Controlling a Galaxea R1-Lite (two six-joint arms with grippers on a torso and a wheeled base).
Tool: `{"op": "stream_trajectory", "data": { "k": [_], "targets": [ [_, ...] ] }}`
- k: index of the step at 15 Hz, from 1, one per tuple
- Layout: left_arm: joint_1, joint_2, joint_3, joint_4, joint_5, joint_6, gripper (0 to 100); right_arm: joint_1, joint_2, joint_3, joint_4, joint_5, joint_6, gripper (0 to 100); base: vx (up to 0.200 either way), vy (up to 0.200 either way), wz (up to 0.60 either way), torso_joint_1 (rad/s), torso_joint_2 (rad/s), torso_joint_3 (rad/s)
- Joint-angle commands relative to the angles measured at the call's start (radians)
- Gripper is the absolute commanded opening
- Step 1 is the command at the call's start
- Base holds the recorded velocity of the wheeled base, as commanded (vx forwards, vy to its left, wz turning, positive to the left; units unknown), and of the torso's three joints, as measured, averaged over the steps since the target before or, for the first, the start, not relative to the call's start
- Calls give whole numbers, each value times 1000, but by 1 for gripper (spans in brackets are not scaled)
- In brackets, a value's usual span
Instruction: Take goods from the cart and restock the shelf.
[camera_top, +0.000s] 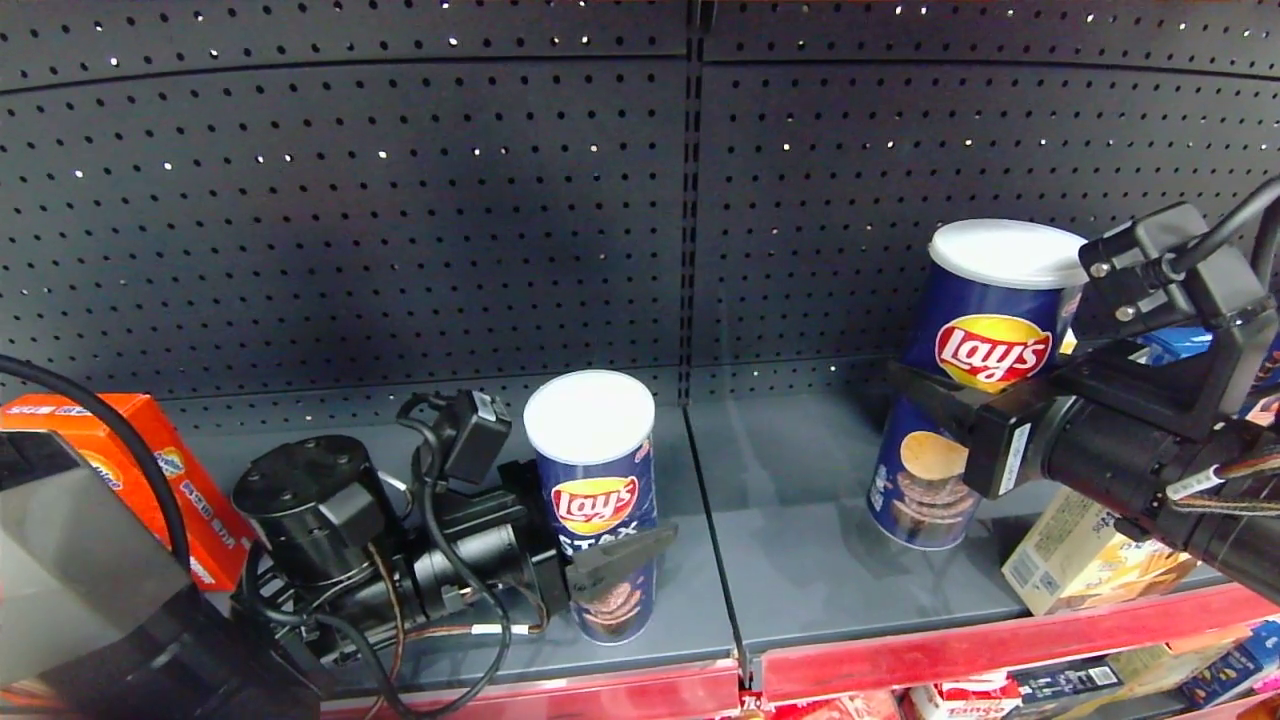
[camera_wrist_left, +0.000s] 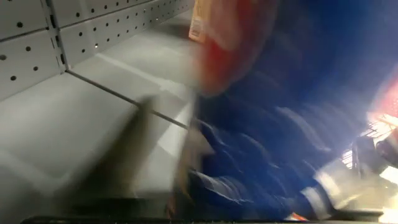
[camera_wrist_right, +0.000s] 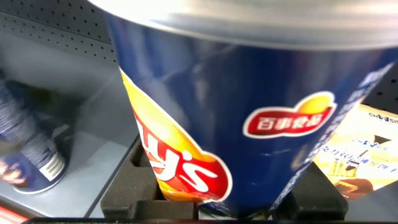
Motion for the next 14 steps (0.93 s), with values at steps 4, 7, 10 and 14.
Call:
{"op": "stream_trajectory", "data": {
  "k": [4, 7, 10, 14],
  "targets": [
    [1, -37, 17, -3, 2, 1, 100, -1, 0, 9, -1, 1, 0, 0, 0, 0, 0, 0, 0, 0],
    [1, -100, 79, -3, 2, 1, 100, -11, -17, 22, -1, -1, 0, 0, 0, 0, 0, 0, 0, 0],
    [1, -172, 169, -3, 3, 1, 100, -14, -20, 30, -1, -1, 0, 0, 0, 0, 0, 0, 0, 0],
    [33, -257, 269, -3, 56, 3, 100, -15, -20, 30, -1, -1, 0, 0, 0, 0, 0, 0, 0, 0]
  ]
}}
